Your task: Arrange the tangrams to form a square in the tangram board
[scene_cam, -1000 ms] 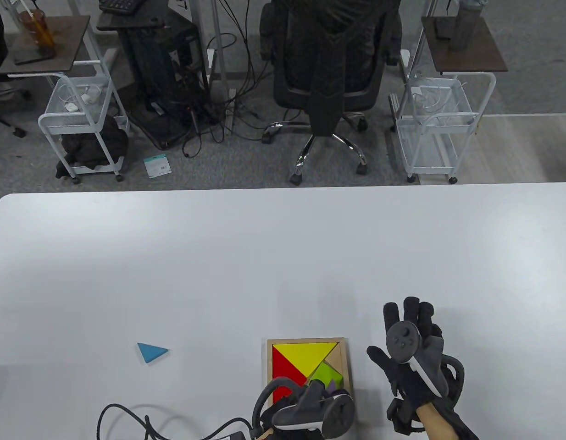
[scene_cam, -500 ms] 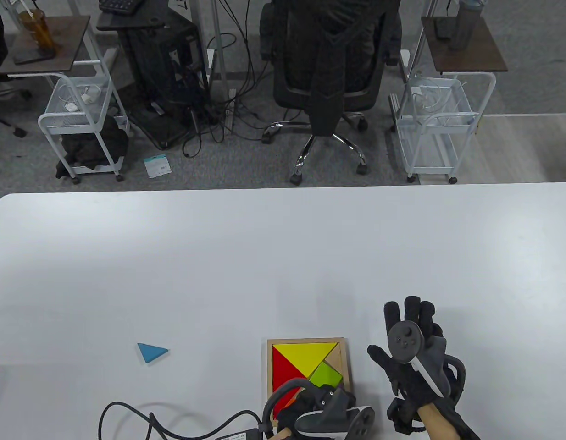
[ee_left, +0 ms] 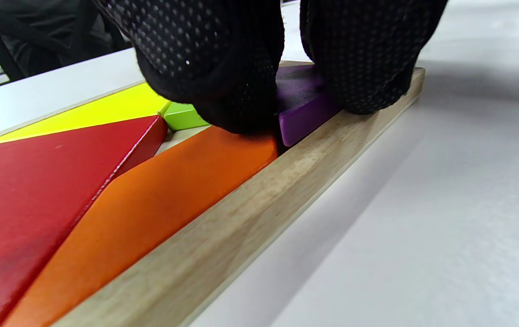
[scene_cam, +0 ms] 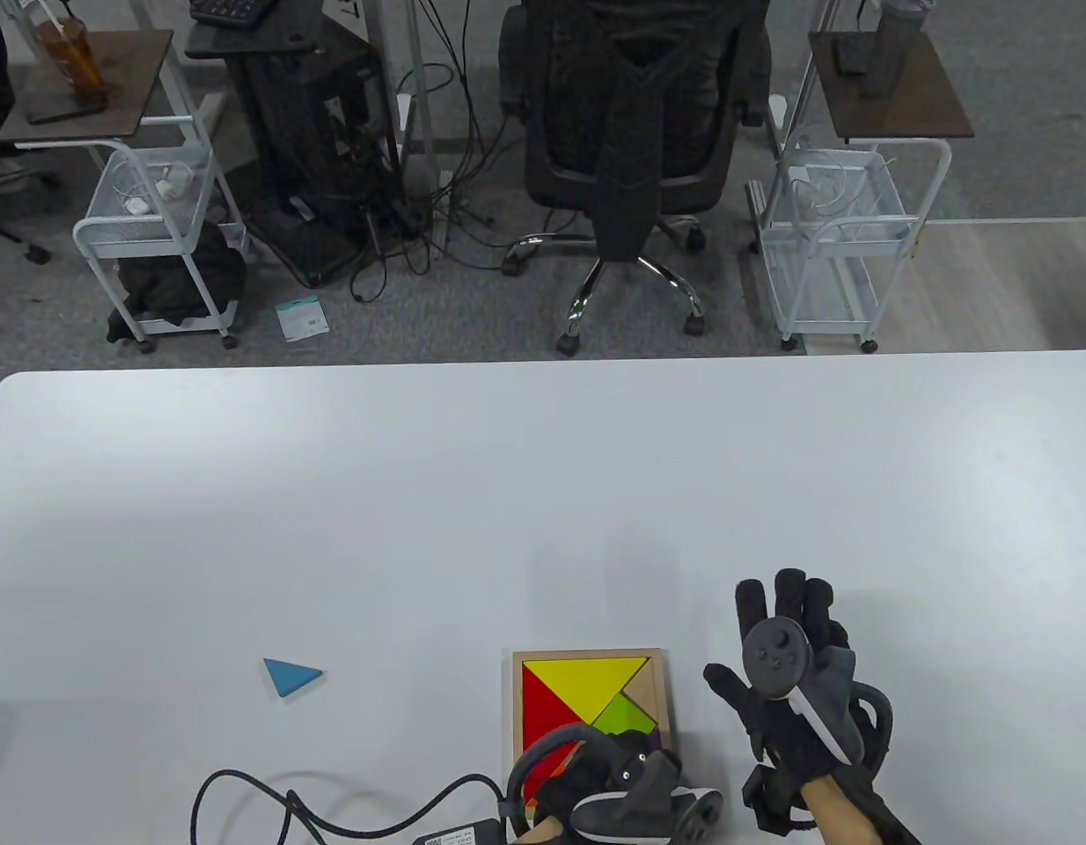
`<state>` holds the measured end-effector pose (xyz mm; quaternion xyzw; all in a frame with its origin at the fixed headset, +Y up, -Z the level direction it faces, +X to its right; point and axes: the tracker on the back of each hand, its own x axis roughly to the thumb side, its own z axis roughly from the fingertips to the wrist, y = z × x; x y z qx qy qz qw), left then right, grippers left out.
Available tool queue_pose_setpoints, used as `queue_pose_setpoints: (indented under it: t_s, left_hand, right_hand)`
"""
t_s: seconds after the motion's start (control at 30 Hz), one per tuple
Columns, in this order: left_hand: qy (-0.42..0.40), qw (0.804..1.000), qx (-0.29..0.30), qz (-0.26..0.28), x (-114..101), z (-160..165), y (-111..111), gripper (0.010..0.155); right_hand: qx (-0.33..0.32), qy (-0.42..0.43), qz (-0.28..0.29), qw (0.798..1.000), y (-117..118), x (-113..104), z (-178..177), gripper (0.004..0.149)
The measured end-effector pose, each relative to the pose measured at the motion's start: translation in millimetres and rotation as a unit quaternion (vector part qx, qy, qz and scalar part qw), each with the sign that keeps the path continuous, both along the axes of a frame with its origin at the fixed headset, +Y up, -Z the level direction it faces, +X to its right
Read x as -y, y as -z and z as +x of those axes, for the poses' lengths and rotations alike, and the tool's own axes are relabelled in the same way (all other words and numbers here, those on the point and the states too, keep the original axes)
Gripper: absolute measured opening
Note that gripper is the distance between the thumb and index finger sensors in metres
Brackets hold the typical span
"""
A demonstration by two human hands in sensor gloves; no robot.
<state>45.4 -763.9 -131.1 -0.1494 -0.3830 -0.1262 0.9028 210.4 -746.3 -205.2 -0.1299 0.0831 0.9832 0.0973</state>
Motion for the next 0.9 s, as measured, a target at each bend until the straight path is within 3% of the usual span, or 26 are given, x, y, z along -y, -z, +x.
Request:
queue_pose_setpoints:
  t_s: [0.17, 0.3, 0.4, 0.5, 0.67, 0.73, 0.9]
  left_hand:
    - [-0.008, 1.0, -0.001, -0.014, -0.2, -2.2, -0.8, 0.055]
    - [-0.049, 0.998, -0.034, -0.025, -12.0, -22.4, 4.0, 0.063]
    - [-0.074, 0.993, -0.095, 0.003, -30.0, -68.2, 21.7, 0.069]
    - [-0.052, 0.977, -0.205, 0.006, -40.8, -144.5, 53.6, 0.078]
    - [0.026, 0.935, -0.346, -0.069, -28.1, -265.0, 97.0, 0.085]
    - [0.045, 0.935, -0.335, -0.104, -17.1, -305.1, 104.5, 0.084]
    - [0.05, 0.933, -0.335, -0.122, -3.2, -343.2, 104.2, 0.081]
  right_hand:
    - [-0.001, -0.001, -0.001, 1.0, -0.2, 0.4, -0.5, 0.089]
    - [-0.001, 0.002, -0.002, 1.0, -0.1, 0.4, -0.5, 0.088]
    - [0.0, 0.004, -0.002, 1.0, -0.1, 0.2, 0.2, 0.088]
    - [0.001, 0.006, -0.003, 1.0, 0.1, 0.2, 0.3, 0.089]
    - [-0.003, 0.007, -0.005, 1.0, 0.4, 0.2, -0.3, 0.088]
    - [-0.003, 0.005, -0.006, 1.0, 0.5, 0.4, -0.5, 0.089]
    - [-0.002, 0.004, -0.007, 1.0, 0.7, 0.2, -0.4, 0.089]
